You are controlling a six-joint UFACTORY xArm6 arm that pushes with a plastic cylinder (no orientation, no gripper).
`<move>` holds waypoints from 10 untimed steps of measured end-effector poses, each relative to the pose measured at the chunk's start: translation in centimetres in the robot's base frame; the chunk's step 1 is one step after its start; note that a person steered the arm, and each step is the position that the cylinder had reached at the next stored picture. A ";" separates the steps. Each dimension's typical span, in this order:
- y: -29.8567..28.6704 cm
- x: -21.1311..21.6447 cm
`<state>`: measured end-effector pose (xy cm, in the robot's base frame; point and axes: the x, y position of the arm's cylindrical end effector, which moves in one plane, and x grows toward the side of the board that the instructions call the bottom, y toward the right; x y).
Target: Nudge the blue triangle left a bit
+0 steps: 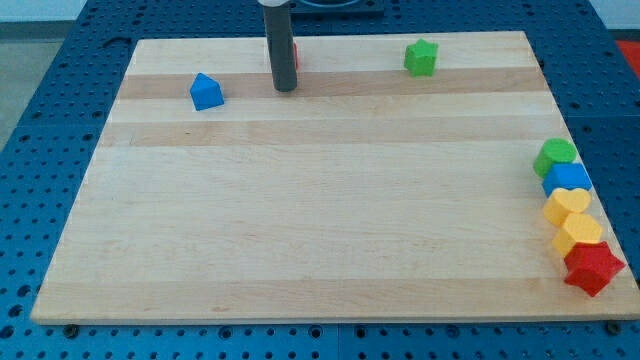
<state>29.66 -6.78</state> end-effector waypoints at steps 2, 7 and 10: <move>-2.4 -0.6; -10.2 -0.9; -15.4 -1.0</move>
<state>28.66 -22.14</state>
